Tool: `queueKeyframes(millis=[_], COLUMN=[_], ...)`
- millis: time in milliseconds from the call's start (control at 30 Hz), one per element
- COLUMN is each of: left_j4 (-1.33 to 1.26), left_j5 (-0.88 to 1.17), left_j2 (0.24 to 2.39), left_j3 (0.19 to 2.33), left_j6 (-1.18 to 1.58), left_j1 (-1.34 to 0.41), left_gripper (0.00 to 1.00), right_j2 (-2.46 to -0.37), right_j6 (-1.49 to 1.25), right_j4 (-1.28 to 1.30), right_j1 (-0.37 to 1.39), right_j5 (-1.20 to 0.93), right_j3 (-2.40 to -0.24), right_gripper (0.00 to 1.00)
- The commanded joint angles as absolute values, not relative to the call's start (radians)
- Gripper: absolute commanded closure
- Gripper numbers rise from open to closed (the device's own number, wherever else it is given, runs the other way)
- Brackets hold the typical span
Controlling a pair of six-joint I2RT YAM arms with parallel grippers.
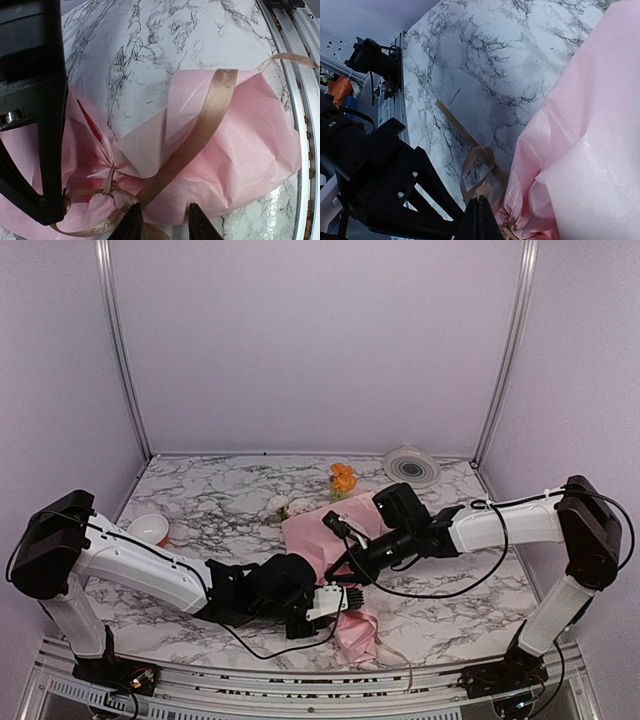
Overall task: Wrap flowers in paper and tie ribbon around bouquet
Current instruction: Cross the half-tied ribbon over the folded bouquet.
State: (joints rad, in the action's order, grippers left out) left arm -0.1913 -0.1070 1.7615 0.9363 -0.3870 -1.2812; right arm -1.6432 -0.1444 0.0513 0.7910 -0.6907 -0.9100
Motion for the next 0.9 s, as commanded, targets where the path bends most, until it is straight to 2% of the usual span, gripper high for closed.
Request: queueKeyframes(millis=[0,233,400,533,867], left_j4=[-0.173,-0.182,-0.182,-0.152,-0.146], left_j5=[-0.138,-0.029,-0.045,-0.098,-0.114], left_j2=[1.769,1.716,1.737,1.796,1.838], left_j3=[0.965,0.944,0.959,1.017,1.045], left_j6=[-0.399,-0.415,-0.416,-0.4,-0.383], left_j1=[-1.282,-1.289,-1.293,-1.293,-1.293], left_gripper=[0.69,0.67,0.69,0.76,0.77], right_j2=[-1.638,-1.64,-1.64,-1.637,-1.633], right_j6=[-0.153,-0.157,-0.159,-0.16,-0.157], right_j4=[0.008,0.004,0.002,0.002,0.004], right_j1=[0.781,0.778,0.778,0.776,0.774], right_j5=[-0.707,-0.707,-0.707,-0.707,-0.709], right_j3=[-0.906,-0.902,-0.9,-0.898,-0.899], right_gripper=[1.0,1.0,1.0,1.0,1.0])
